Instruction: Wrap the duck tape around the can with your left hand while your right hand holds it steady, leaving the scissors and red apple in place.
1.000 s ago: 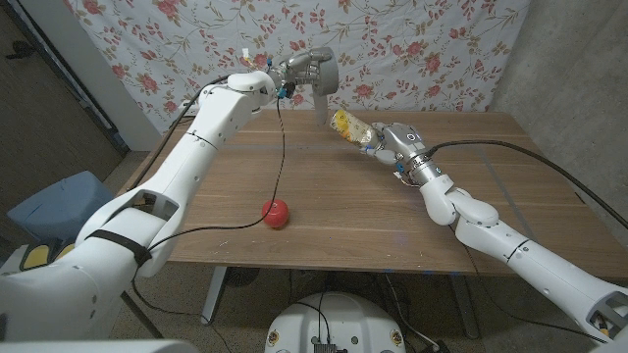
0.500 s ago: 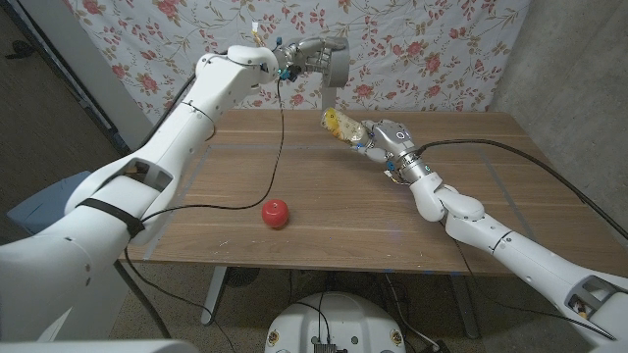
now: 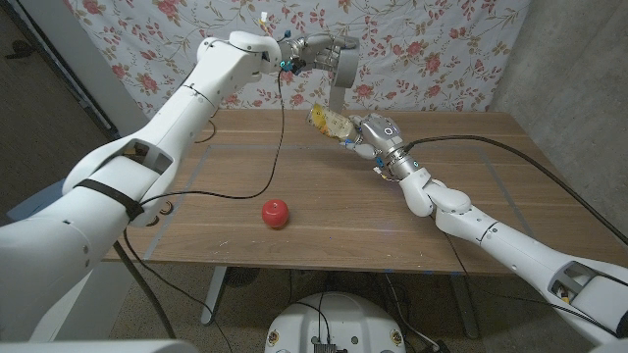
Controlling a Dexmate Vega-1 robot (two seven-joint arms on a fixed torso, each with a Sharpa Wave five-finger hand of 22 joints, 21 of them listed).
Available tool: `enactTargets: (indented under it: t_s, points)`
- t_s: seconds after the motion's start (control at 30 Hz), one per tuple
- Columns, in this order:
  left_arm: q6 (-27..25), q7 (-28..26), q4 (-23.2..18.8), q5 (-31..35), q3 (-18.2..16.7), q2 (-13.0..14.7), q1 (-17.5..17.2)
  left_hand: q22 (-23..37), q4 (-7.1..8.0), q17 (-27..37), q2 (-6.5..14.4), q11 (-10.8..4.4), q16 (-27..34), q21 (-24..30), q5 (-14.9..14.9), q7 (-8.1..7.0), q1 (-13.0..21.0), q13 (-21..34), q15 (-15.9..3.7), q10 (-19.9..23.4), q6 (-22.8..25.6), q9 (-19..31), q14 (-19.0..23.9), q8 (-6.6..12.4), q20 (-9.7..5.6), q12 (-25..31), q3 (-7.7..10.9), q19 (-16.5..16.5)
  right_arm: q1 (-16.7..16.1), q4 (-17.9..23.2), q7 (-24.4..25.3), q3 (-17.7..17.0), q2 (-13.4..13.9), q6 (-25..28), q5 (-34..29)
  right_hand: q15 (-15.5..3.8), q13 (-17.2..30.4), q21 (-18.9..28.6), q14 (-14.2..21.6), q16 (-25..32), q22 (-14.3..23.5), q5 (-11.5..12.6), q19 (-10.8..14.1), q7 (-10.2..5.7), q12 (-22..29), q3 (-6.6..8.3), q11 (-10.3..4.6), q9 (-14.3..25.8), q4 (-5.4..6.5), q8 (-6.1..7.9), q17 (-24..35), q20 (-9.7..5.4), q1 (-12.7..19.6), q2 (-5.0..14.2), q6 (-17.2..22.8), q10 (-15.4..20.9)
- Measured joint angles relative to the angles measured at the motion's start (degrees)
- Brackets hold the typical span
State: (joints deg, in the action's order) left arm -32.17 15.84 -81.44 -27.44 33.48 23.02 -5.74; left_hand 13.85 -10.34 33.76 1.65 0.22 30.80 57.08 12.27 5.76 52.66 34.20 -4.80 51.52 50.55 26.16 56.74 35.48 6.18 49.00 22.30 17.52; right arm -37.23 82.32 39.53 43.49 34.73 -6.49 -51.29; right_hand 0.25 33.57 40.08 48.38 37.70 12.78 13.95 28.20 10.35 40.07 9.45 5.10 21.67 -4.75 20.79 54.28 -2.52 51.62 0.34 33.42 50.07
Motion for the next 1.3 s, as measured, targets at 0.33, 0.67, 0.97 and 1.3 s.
enactTargets:
  t_s: [0.33,0.67,0.97,1.3]
  points:
    - [-4.1,2.6,-1.6,0.2,1.2,0.8,1.1,-0.3,0.00,0.0,-0.4,0.00,0.0,1.2,-0.5,0.29,0.4,0.0,0.31,0.0,0.3,-1.0,0.3,-0.76,-0.14,0.0,0.00,0.3,3.4,-3.0,1.8,2.2,-1.6,0.4,-0.9,0.02,-0.2,0.4,0.0,-0.2,-0.3,0.0,0.0,0.00,-0.2,-0.29,0.00,-0.1,0.15,-0.14,0.5,0.01,0.0,0.00,0.0,0.0]
    - [-6.3,3.0,-4.2,-0.3,1.2,1.8,1.0,-0.5,0.00,0.1,-0.4,0.00,0.0,1.7,-0.8,0.51,0.4,0.0,0.40,0.0,0.5,-1.2,0.4,-1.38,-0.14,-0.1,0.00,0.3,6.5,-6.6,2.1,5.1,-2.9,0.3,-1.2,0.02,-0.2,0.9,0.0,-0.4,-0.3,0.0,0.0,0.10,-0.4,-0.76,0.00,0.0,0.16,-0.33,0.8,0.02,0.0,0.01,0.1,0.0]
    - [-7.7,3.2,-7.2,-1.0,0.9,3.0,0.4,-0.5,0.00,0.4,-0.6,0.21,0.0,2.5,-1.3,0.40,0.6,0.0,0.41,0.2,0.8,-1.0,0.4,-1.43,-0.14,-0.2,0.00,0.3,8.1,-9.1,1.7,7.1,-3.7,0.1,-0.8,-0.07,0.0,1.3,0.2,-0.4,-0.3,0.0,0.0,-0.19,-0.3,-0.79,-0.02,0.0,0.16,-0.45,1.1,0.03,0.0,0.00,0.4,0.0]
    - [-9.2,2.7,-11.5,-2.0,0.3,4.9,-0.6,-0.8,0.00,0.4,-0.6,0.33,0.0,3.1,-1.3,0.40,0.6,0.0,0.50,0.3,0.8,-0.8,0.5,-1.86,-0.14,-0.5,0.01,0.3,9.8,-11.9,1.0,8.7,-4.2,0.1,0.3,-0.26,0.0,1.3,0.6,-0.4,-0.3,0.0,0.1,-0.11,-0.3,-1.09,-0.21,0.0,0.15,-0.55,1.3,0.08,0.0,-0.01,0.5,0.2]
